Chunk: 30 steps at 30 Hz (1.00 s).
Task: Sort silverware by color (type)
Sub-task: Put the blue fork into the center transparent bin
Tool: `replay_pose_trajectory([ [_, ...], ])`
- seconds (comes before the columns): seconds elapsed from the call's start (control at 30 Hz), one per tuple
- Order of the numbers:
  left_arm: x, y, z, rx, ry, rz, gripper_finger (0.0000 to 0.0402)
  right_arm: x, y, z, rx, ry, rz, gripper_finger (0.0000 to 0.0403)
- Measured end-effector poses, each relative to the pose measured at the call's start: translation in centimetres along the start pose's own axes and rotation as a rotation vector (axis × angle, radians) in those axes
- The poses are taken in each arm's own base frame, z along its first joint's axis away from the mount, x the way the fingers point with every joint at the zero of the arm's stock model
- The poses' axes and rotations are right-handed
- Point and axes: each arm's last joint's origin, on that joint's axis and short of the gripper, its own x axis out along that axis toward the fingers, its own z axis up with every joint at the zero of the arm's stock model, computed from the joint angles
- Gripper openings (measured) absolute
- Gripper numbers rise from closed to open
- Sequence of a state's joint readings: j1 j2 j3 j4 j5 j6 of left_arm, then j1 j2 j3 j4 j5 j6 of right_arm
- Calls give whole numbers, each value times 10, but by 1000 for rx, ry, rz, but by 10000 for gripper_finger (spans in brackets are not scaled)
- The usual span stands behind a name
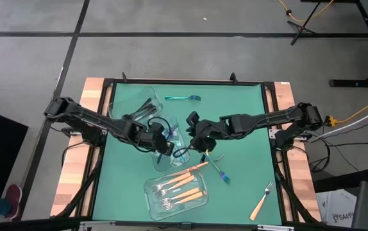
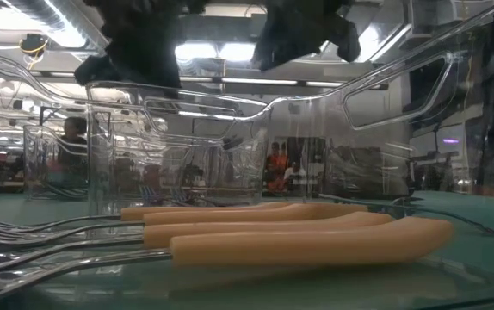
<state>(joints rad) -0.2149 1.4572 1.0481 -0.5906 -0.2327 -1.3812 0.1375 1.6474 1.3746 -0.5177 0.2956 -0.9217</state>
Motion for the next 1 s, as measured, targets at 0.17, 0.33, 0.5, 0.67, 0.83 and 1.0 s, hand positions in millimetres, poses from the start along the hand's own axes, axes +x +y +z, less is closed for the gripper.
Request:
replay_pose_trajectory([
  [0.17,14,2,0,-79,-20,51,15,0,5,-4,33,43,52,92],
  [0.33,27,4,-2,-150,-18,97,15,-1,10,-8,71,84,99,92],
  [0.5,39,7,-5,-202,-17,145,15,-1,13,-11,65,112,131,92],
  [0.67,50,10,-6,-242,-21,183,15,-2,14,-11,62,118,138,92],
  [0.83,64,13,-4,-253,-20,223,15,-2,14,-11,62,118,138,92],
  [1.0,76,18,0,-261,-26,258,15,-2,14,-11,62,118,138,92],
])
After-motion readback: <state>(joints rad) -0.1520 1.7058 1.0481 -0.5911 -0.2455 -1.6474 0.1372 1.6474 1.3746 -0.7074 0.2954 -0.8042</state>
